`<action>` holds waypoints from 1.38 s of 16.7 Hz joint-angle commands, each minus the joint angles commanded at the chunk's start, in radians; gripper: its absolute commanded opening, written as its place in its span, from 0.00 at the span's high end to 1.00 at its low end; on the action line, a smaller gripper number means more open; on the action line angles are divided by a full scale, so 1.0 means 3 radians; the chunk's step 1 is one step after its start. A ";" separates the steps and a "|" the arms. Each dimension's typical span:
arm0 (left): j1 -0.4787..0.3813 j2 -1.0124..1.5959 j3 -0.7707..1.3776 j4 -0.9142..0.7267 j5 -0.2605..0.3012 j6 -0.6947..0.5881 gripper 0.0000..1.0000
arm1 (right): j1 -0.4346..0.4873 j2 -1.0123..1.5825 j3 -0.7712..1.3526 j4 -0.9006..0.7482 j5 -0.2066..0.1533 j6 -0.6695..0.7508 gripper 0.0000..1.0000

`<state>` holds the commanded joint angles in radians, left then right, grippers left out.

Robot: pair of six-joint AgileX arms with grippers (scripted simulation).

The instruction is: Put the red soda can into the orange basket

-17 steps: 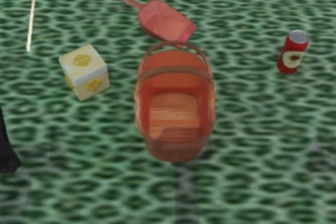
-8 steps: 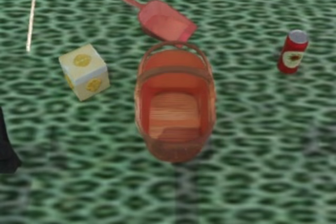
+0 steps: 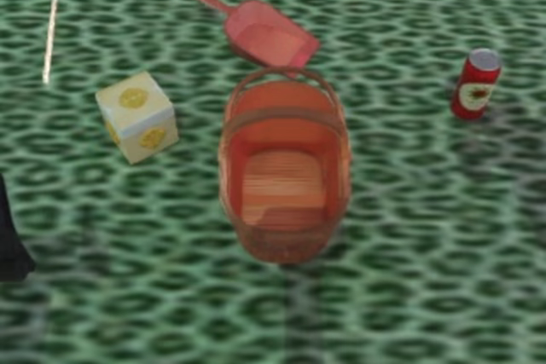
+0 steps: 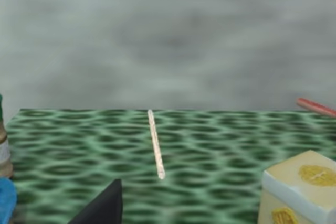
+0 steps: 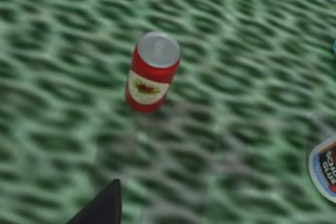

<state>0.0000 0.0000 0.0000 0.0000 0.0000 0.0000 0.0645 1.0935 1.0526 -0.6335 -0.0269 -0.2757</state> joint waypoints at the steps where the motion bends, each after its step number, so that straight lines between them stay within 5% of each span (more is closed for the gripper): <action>1: 0.0000 0.0000 0.0000 0.0000 0.0000 0.0000 0.00 | 0.0018 0.0354 0.0350 -0.0203 -0.0007 -0.0088 0.00; 14: 0.0000 0.0000 0.0000 0.0000 0.0000 0.0000 0.00 | 0.0163 0.4299 0.4331 -0.2406 -0.0070 -0.1013 0.00; 23: 0.0000 0.0000 0.0000 0.0000 0.0000 0.0000 0.00 | 0.0178 0.4965 0.5014 -0.2765 -0.0080 -0.1157 0.00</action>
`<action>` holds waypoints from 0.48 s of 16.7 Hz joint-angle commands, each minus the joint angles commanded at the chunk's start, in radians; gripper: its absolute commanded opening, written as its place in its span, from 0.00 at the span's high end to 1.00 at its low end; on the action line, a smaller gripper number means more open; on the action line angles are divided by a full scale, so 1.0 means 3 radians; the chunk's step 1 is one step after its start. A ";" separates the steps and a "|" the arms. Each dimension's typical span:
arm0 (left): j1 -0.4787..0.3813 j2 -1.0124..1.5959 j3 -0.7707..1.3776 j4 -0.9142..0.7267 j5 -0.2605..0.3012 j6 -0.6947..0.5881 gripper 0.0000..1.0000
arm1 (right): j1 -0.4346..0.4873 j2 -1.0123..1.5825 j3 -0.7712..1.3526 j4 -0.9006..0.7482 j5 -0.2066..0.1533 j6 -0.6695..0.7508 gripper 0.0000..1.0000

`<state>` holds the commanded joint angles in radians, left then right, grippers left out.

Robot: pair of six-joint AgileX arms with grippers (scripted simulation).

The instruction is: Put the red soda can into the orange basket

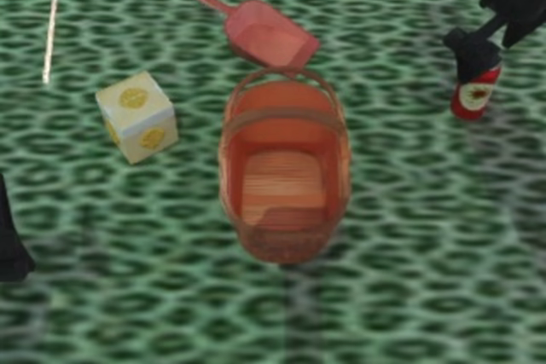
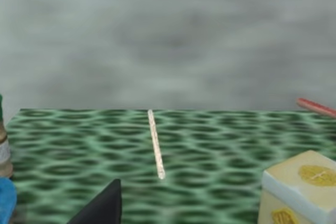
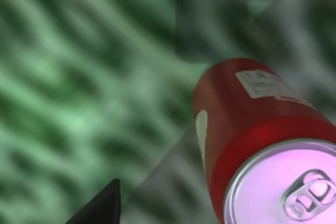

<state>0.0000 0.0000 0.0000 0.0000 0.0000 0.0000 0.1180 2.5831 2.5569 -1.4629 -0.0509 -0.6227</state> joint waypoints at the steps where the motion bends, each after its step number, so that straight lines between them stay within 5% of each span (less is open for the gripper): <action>1: 0.0000 0.0000 0.0000 0.0000 0.0000 0.0000 0.00 | 0.0000 0.0000 0.0000 0.0000 0.0000 0.0000 0.00; 8: 0.0000 0.0000 0.0000 0.0000 0.0000 0.0000 0.00 | 0.0013 -0.0035 -0.0513 0.0475 0.0001 0.0012 0.00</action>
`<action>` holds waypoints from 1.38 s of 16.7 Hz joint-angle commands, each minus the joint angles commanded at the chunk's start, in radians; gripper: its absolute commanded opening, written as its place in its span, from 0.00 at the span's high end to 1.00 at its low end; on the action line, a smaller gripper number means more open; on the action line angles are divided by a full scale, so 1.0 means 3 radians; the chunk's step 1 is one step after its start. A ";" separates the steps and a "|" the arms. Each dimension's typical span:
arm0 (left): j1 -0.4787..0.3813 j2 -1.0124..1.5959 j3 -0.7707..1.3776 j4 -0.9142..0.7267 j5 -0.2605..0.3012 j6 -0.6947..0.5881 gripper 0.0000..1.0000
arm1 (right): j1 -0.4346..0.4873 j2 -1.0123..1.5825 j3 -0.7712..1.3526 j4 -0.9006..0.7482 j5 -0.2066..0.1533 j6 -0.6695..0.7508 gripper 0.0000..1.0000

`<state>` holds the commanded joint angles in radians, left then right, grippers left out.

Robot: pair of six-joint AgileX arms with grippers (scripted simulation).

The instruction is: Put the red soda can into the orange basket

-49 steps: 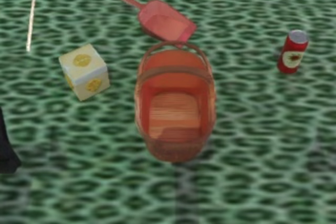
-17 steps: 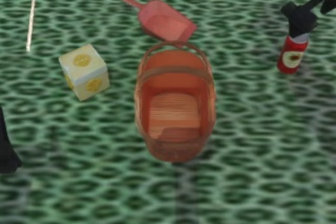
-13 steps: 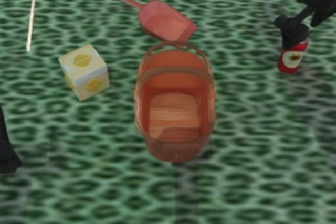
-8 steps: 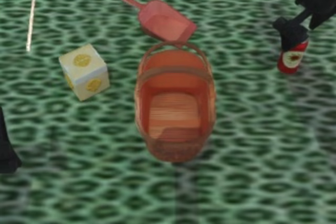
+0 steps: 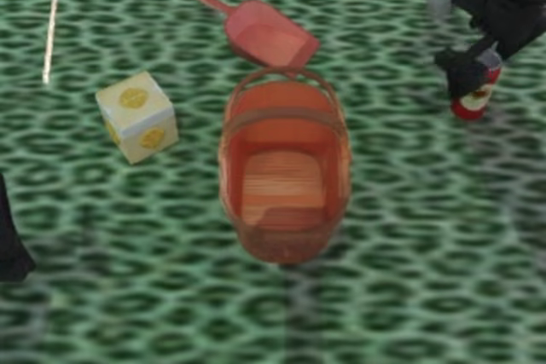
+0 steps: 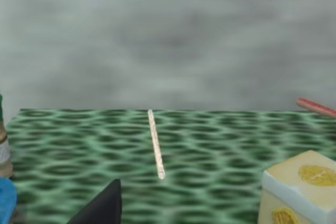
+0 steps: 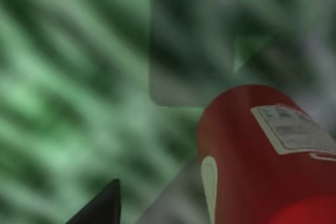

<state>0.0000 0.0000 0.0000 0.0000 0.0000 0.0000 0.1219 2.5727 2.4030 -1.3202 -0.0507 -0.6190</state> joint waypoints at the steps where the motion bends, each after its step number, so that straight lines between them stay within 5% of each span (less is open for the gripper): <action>1: 0.0000 0.0000 0.0000 0.0000 0.0000 0.0000 0.00 | 0.0004 -0.0002 -0.0105 0.0106 0.0000 0.0004 0.00; 7: 0.0000 0.0000 0.0000 0.0000 0.0000 0.0000 0.00 | 0.0009 -0.0004 -0.0221 0.0221 0.0001 0.0010 0.00; 20: 0.0000 0.0000 0.0000 0.0000 0.0000 0.0000 0.00 | 0.0009 -0.0004 -0.0221 0.0221 0.0001 0.0010 0.98; 23: 0.0000 0.0000 0.0000 0.0000 0.0000 0.0000 0.00 | 0.0009 -0.0004 -0.0221 0.0221 0.0001 0.0010 1.00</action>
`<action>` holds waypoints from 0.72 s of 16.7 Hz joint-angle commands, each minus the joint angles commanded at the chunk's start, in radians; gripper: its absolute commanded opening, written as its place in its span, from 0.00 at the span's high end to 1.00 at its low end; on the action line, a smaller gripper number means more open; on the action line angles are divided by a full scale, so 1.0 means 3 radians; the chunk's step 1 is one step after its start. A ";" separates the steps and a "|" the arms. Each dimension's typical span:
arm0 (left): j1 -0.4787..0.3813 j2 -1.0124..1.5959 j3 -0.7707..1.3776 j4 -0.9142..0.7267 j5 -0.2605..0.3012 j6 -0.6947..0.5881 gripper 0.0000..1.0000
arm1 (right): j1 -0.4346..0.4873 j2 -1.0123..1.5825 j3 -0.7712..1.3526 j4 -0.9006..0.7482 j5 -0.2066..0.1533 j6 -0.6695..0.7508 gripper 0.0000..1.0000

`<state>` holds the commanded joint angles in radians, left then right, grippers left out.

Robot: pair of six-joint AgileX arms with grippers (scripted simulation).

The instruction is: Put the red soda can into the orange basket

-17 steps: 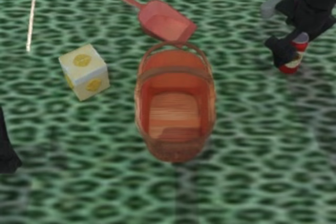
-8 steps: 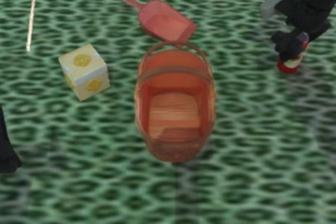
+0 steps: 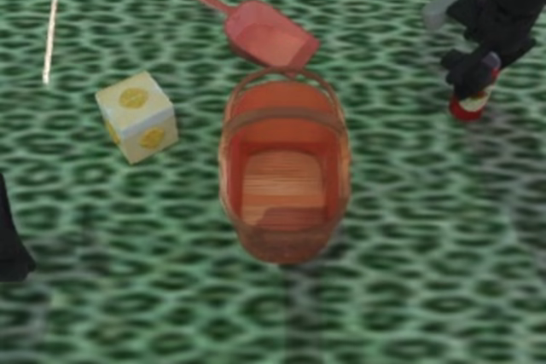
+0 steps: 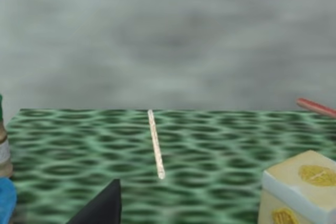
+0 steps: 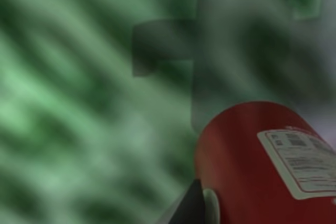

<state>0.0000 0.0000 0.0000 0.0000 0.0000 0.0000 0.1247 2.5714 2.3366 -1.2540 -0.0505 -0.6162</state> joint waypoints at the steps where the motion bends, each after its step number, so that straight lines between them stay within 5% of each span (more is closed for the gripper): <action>1: 0.0000 0.0000 0.0000 0.0000 0.0000 0.0000 0.00 | 0.0000 0.0000 0.0000 0.0000 0.0000 0.0000 1.00; 8: 0.0000 0.0000 0.0000 0.0000 0.0000 0.0000 0.00 | -0.0007 -0.0004 -0.0021 0.0031 -0.0021 0.0016 1.00; 12: 0.0000 0.0000 0.0000 0.0000 0.0000 0.0000 0.00 | 0.0053 -0.0071 -0.0312 0.0517 -0.0302 0.0191 1.00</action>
<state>0.0000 0.0000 0.0000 0.0000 0.0000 0.0000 0.1406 2.5501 2.2431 -1.0990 -0.1410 -0.5588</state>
